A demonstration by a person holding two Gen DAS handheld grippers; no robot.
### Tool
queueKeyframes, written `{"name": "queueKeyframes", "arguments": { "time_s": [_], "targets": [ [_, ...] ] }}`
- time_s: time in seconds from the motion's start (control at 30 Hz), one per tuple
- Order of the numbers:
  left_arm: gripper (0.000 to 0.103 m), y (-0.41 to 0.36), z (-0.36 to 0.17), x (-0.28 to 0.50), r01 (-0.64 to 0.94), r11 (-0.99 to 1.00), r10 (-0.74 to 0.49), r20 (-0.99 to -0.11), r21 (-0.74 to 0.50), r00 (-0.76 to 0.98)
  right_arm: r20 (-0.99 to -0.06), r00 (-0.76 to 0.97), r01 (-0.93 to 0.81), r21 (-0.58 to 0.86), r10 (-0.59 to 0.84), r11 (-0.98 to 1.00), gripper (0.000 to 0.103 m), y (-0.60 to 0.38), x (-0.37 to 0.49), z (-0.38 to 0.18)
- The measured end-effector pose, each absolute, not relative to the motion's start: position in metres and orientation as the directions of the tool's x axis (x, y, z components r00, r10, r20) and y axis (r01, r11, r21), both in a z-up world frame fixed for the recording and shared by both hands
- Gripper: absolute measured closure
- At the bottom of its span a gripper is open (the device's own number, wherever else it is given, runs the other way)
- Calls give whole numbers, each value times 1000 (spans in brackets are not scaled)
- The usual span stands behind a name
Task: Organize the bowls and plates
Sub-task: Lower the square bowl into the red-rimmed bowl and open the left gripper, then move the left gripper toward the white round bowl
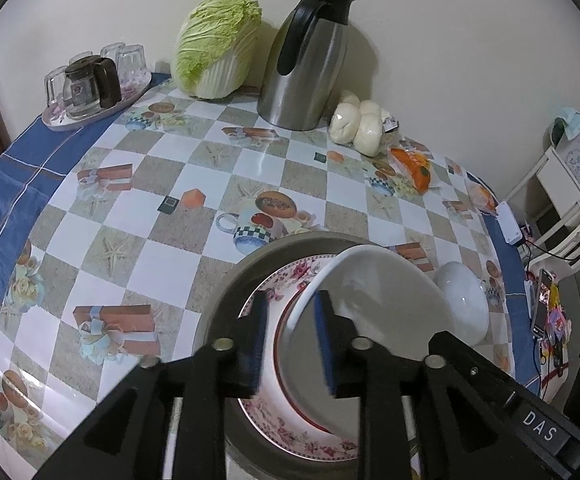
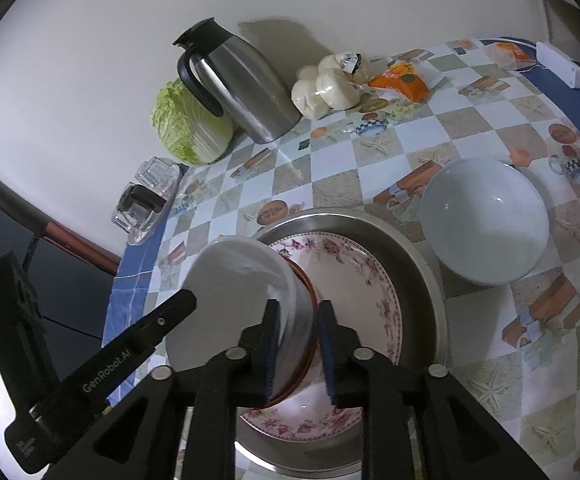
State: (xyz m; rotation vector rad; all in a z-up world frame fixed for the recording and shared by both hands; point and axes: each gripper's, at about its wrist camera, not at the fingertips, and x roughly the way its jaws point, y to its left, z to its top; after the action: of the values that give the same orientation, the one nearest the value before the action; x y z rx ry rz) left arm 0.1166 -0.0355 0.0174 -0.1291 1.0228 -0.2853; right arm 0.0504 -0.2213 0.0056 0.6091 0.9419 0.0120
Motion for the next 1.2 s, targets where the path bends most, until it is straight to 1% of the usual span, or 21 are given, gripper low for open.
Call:
{"name": "queueKeyframes", "arguments": {
  "time_s": [0.03, 0.07, 0.1, 0.13, 0.17, 0.2, 0.23, 0.27, 0.33, 0.37, 0.4, 0.43, 0.53, 0.57, 0.63, 0.77, 1.0, 1.03, 1.07, 1.1, 1.2],
  "targets": [
    [62, -35, 17, 117, 170, 956, -292, -823, -238, 487, -762, 593, 256, 485, 261, 836, 65, -221, 51, 4],
    [58, -34, 17, 117, 166, 956, -292, -824, -241, 486, -767, 588, 260, 481, 257, 837, 61, -221, 51, 3],
    [56, -33, 18, 117, 165, 956, -294, -824, -245, 485, -771, 584, 263, 474, 253, 840, 54, -221, 51, 3],
    [54, -32, 18, 116, 163, 955, -297, -823, -248, 485, -775, 581, 263, 467, 248, 844, 52, -220, 51, 3],
    [47, -31, 19, 116, 161, 955, -296, -822, -249, 486, -777, 580, 261, 461, 244, 848, 50, -220, 51, 4],
    [39, -31, 20, 116, 159, 956, -294, -822, -247, 488, -777, 581, 257, 459, 244, 850, 43, -219, 50, 5],
    [37, -30, 21, 116, 159, 956, -292, -821, -245, 490, -775, 583, 255, 459, 243, 851, 37, -219, 50, 6],
    [35, -30, 22, 115, 158, 957, -290, -820, -244, 493, -775, 586, 255, 453, 237, 854, 35, -219, 49, 7],
    [31, -28, 22, 116, 151, 960, -281, -822, -238, 496, -778, 588, 258, 440, 222, 860, 27, -218, 48, 8],
    [25, -27, 23, 116, 147, 961, -276, -822, -233, 498, -780, 588, 261, 431, 212, 864, 26, -218, 48, 8],
    [21, -25, 23, 116, 143, 963, -269, -822, -228, 503, -783, 588, 264, 421, 201, 868, 22, -219, 48, 8],
    [21, -24, 24, 116, 138, 965, -262, -821, -223, 508, -787, 588, 268, 411, 190, 872, 19, -219, 48, 8],
    [21, -18, 25, 118, 119, 971, -240, -821, -209, 518, -796, 586, 275, 370, 151, 887, 17, -219, 48, 9],
    [19, -17, 25, 118, 114, 972, -233, -821, -204, 521, -797, 587, 274, 364, 145, 890, 15, -219, 48, 9],
    [14, -13, 25, 119, 100, 977, -211, -822, -186, 529, -797, 590, 274, 352, 133, 895, 6, -219, 49, 10],
    [13, -7, 24, 120, 75, 984, -179, -821, -164, 542, -797, 595, 269, 319, 104, 909, 0, -217, 49, 12],
    [11, 2, 25, 119, 25, 991, -126, -827, -134, 548, -795, 602, 262, 285, 74, 922, 0, -214, 47, 15],
    [9, 3, 26, 118, 20, 991, -121, -826, -132, 551, -793, 606, 261, 283, 72, 923, 0, -214, 47, 16],
    [2, 4, 26, 118, 15, 991, -117, -825, -131, 553, -791, 608, 260, 282, 70, 923, 0, -214, 46, 17],
    [0, 5, 28, 116, 8, 992, -111, -822, -129, 558, -790, 610, 261, 280, 67, 924, 0, -214, 45, 18],
    [0, 7, 30, 112, 1, 993, -96, -818, -116, 567, -783, 620, 259, 273, 57, 927, 0, -213, 42, 23]
  ]
}}
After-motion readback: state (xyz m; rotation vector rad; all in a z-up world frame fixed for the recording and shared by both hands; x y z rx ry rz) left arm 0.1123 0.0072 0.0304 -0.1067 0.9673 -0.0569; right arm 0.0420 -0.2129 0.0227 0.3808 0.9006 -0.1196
